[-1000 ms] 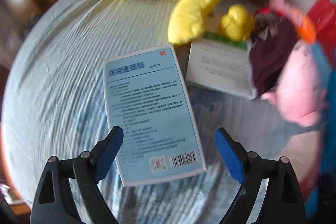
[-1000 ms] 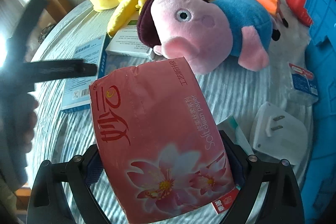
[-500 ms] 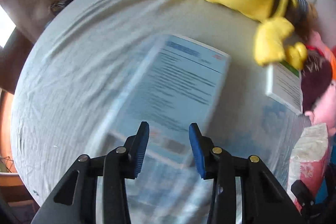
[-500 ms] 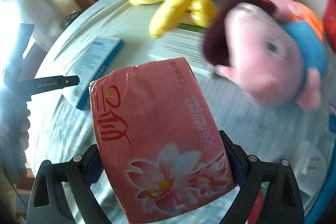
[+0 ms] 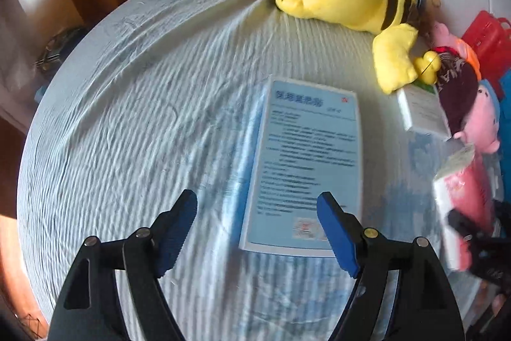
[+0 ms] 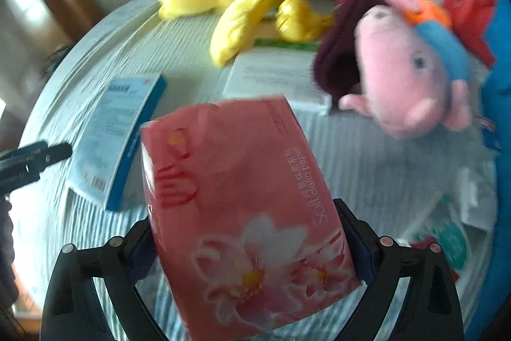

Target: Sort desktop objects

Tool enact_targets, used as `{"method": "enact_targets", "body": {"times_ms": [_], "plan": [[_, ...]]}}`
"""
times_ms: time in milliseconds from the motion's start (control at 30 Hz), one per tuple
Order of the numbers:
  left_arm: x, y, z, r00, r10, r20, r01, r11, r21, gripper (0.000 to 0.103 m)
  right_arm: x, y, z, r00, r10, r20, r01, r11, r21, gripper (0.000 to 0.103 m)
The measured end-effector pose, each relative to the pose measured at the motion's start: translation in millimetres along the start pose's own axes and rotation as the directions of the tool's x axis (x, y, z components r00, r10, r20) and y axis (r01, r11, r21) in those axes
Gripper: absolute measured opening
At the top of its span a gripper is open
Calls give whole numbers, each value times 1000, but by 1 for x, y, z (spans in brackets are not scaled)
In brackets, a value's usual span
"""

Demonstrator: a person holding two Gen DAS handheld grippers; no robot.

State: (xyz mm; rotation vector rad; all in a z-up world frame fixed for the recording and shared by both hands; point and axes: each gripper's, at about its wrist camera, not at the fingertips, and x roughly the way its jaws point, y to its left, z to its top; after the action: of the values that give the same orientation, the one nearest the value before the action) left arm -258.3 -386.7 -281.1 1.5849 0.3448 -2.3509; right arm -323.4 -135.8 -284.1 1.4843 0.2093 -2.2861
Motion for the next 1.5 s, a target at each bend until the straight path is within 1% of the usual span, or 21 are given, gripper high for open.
{"method": "enact_targets", "body": {"times_ms": [133,200,233,267,300,367,433,633,667,733,833,900,933,1000,1067,1133,1167,1267,1300,1367,1500], "plan": [[7,18,6,1000,-2,-4,2,1000,-3,77,-42,16,5,992,18,125,-19,1000,3,96],[8,24,10,1000,-15,-6,15,1000,-6,77,-46,31,13,991,48,124,-47,999,-17,77],[9,28,13,1000,-29,-4,29,1000,-9,77,-37,39,16,993,61,99,-58,998,-28,45],[11,31,15,999,-45,-6,45,999,-15,77,-27,48,18,995,73,73,-71,997,-38,20],[13,33,17,999,-52,-7,52,998,-22,77,-18,56,21,995,85,47,-83,995,-48,14],[20,34,20,1000,-24,-12,24,1000,-17,73,2,73,27,994,109,-5,-109,992,-66,14],[29,35,20,999,1,-32,-2,1000,-6,53,18,82,28,991,122,-47,-125,989,-82,14],[49,30,12,996,4,-88,0,999,39,44,67,102,21,979,132,-155,-154,979,-137,13],[48,29,12,996,-8,-85,11,999,38,44,69,104,21,978,141,-154,-163,977,-139,7],[46,27,11,996,-31,-80,34,999,30,27,69,102,25,965,212,-156,-228,969,-92,4],[46,29,9,997,-13,-76,15,999,30,24,45,97,33,934,349,-76,-353,934,-55,4],[46,34,8,996,-23,-85,25,1000,16,24,29,101,41,888,457,-49,-459,887,-59,4],[46,37,8,995,-33,-90,34,999,8,24,26,107,44,880,473,-47,-476,876,-77,3],[43,48,9,994,-36,-100,34,999,-20,28,29,121,48,885,462,-56,-466,878,-110,3],[30,66,12,997,-29,-67,24,997,-71,41,34,131,51,882,466,-70,-471,873,-124,3],[5,86,16,999,-37,11,38,990,-133,74,37,142,50,875,477,-84,-484,863,-142,3],[-4,90,17,998,-53,40,58,987,-150,80,38,148,50,869,486,-91,-494,856,-150,5],[-30,95,22,991,-73,110,90,983,-157,82,39,163,50,850,516,-104,-526,833,-170,10],[-33,97,23,991,-57,120,75,986,-151,82,40,167,51,854,510,-106,-521,836,-173,12],[-32,101,23,992,-24,126,41,991,-128,82,45,159,49,882,461,-98,-471,870,-146,15],[-1,98,22,996,61,67,-57,997,-58,81,60,133,38,940,320,-115,-331,939,-92,15]]}}
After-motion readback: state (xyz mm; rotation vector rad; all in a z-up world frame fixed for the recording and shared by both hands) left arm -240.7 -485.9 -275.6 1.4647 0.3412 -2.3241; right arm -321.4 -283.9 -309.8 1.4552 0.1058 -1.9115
